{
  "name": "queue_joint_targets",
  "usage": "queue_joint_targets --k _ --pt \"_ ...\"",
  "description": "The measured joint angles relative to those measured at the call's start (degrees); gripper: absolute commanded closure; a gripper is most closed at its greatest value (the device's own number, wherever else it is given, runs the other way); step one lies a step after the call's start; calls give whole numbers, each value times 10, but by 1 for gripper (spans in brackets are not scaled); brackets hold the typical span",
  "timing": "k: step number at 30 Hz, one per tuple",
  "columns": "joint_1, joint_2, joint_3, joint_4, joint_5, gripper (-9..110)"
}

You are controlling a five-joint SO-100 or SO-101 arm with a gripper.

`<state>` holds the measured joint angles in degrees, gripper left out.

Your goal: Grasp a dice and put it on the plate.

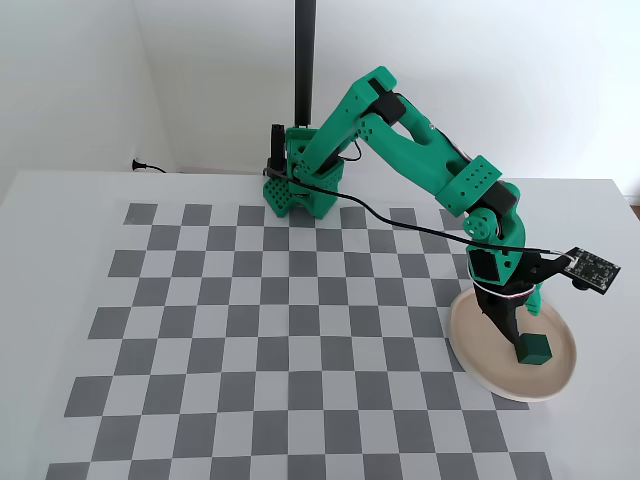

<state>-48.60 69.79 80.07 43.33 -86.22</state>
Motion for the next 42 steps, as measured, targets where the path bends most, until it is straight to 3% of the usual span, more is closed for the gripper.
queue_joint_targets --k 16,42 --pt "69 205 11 134 30 84" --pt "167 675 504 -2 50 82"
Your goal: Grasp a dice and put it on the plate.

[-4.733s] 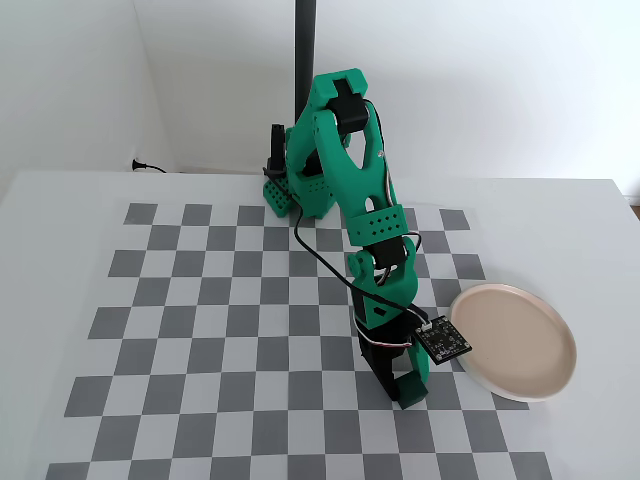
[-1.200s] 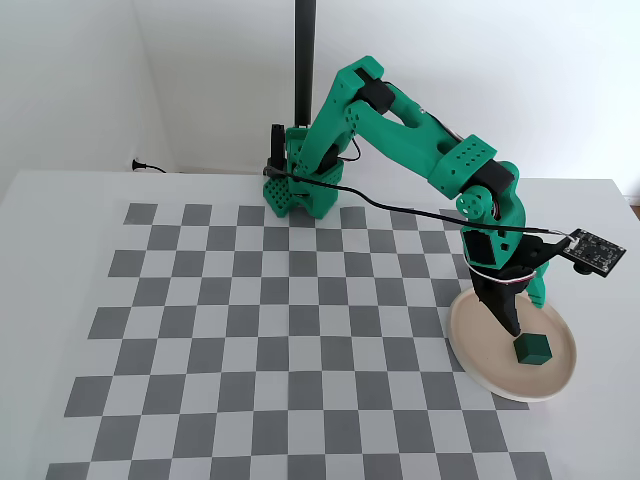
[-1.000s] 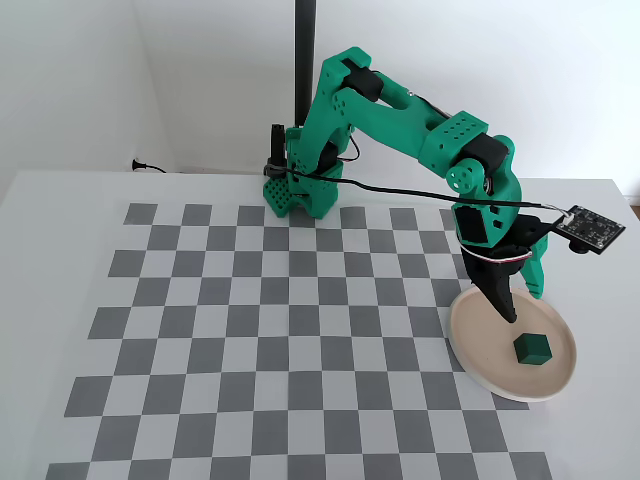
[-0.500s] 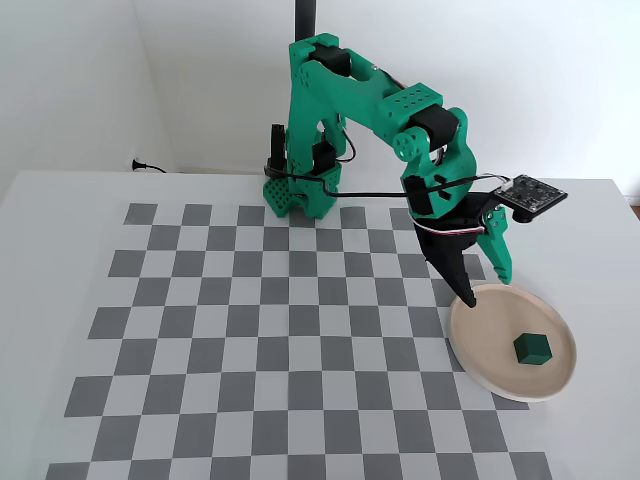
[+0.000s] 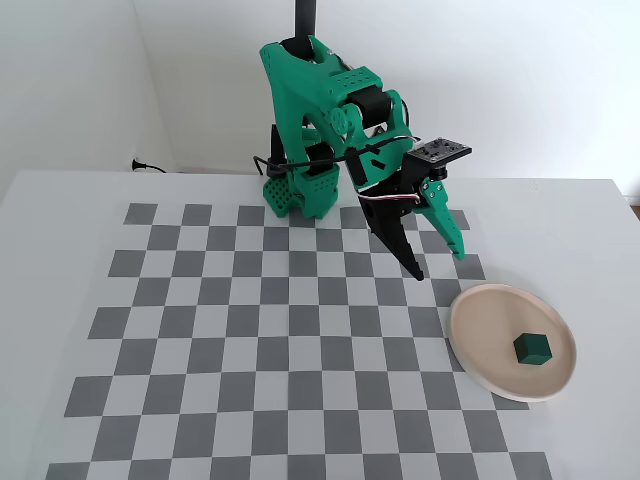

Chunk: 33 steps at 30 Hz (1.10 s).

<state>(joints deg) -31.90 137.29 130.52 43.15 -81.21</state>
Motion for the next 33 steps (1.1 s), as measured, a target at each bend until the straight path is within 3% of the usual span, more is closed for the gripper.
queue_joint_targets --k 33 --pt "163 267 264 -75 126 84"
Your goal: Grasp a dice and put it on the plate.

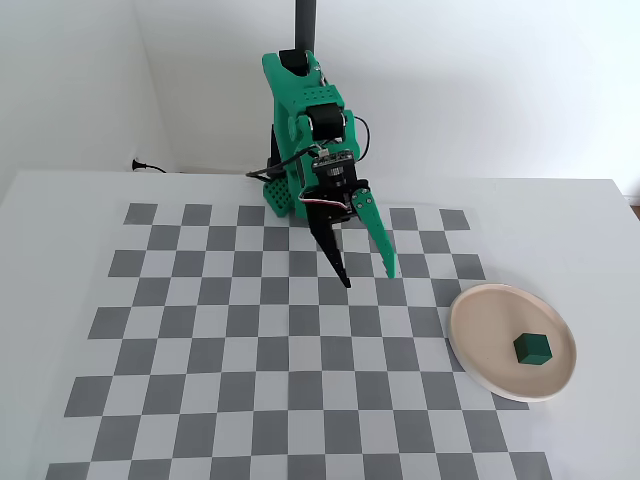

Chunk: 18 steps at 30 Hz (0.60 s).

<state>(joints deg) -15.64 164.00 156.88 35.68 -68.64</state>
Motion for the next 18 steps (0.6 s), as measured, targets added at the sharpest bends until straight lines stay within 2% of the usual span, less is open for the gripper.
queue_joint_targets --k 18 --pt "43 165 143 -11 56 87"
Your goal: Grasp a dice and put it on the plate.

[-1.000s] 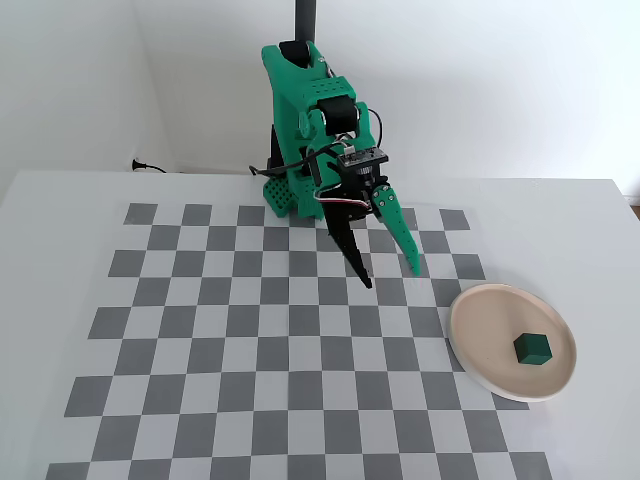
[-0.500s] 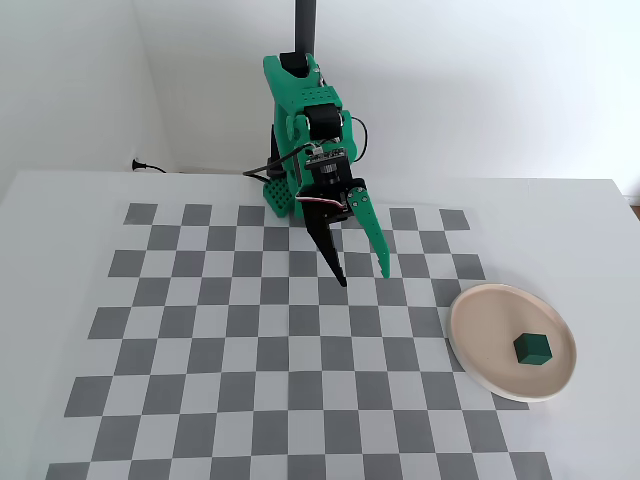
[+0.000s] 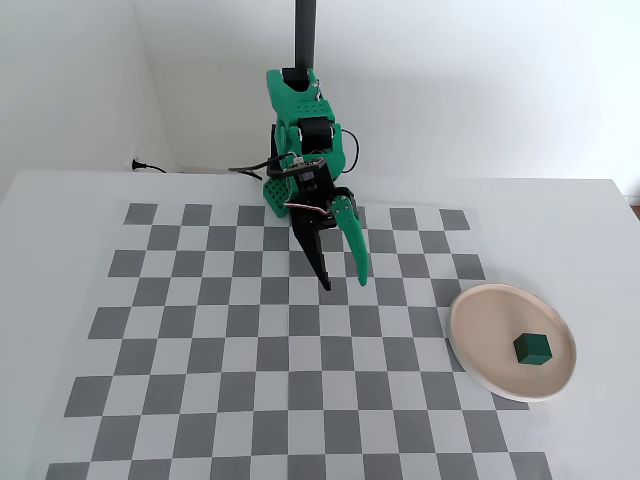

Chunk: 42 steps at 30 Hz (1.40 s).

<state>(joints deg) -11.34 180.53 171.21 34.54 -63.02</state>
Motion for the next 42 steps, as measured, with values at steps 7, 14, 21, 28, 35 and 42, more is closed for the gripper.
queue_joint_targets --k 7,14,21,28,35,42 --pt "12 89 47 25 34 87" --pt "25 96 63 25 102 84" --pt "40 96 69 12 258 83" --pt "78 96 69 76 330 79" --pt "119 96 69 106 418 75" --pt "143 96 69 98 515 93"
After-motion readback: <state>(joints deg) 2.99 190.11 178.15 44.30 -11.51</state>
